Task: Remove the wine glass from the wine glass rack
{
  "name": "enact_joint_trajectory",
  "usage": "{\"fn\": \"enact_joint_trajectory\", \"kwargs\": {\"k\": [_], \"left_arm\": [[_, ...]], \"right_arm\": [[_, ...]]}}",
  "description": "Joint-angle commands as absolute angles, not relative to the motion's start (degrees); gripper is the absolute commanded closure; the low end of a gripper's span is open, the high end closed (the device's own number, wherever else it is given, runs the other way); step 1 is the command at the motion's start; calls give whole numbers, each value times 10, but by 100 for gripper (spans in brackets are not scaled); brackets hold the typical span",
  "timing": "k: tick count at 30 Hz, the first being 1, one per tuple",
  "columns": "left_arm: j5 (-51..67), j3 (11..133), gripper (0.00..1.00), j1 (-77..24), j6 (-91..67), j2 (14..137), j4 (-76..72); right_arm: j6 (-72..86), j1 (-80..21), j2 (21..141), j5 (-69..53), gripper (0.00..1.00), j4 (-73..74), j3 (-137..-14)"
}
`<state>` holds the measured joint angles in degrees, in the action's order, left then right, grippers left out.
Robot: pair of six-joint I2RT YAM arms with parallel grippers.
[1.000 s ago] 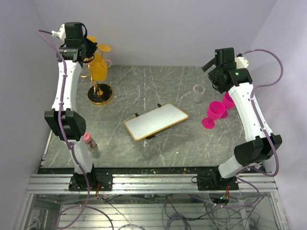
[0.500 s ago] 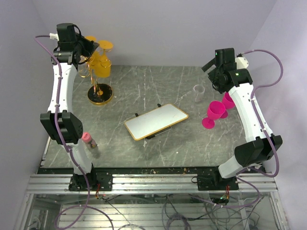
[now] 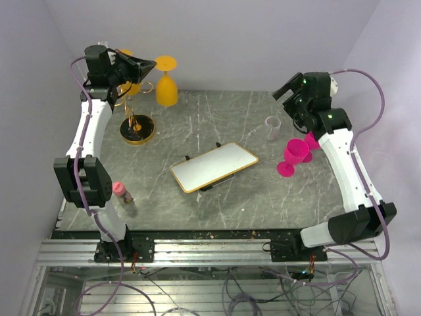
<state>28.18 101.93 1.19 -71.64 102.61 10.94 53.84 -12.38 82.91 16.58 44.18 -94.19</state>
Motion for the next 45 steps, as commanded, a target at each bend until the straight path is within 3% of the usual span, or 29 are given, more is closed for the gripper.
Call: {"fn": "enact_joint_trajectory", "kwargs": {"k": [1,6,13,21,28,32,35,37,39,41,42,43,45], "left_arm": [[389,991,93,-26,-781,971,-64],[414,920,93,-68,-860,934,-189],[425,805,93,-112,-1091,912,-502],[399,729,93,-149,-1192,894,-652],[374,723,93,-169,-1222,904,-709],[373,722,93,-172,-1201,904,-689],[371,719,92,-172,-1176,904,-671],[367,714,86,-171,-1154,902,-655],[364,705,74,-164,-1131,899,-635],[363,693,61,-150,-1103,889,-606],[363,686,46,-141,-1082,878,-580],[364,678,34,-132,-1051,866,-548],[361,662,20,-108,-1003,839,-463]], "right_arm": [[460,-125,768,-1,1,265,-861],[402,-125,697,-251,0,-10,-713],[556,-125,719,-402,0,-253,-636],[707,-126,761,-436,2,-453,-599],[798,-133,803,-445,11,-561,-599],[889,-135,832,-439,31,-686,-600],[968,-143,859,-423,59,-773,-613],[999,-147,876,-416,86,-793,-630],[1008,-150,887,-411,100,-782,-644],[1003,-151,885,-403,100,-727,-649],[993,-152,876,-395,100,-663,-652],[972,-151,867,-389,100,-587,-659],[904,-151,844,-359,100,-368,-695]]}}
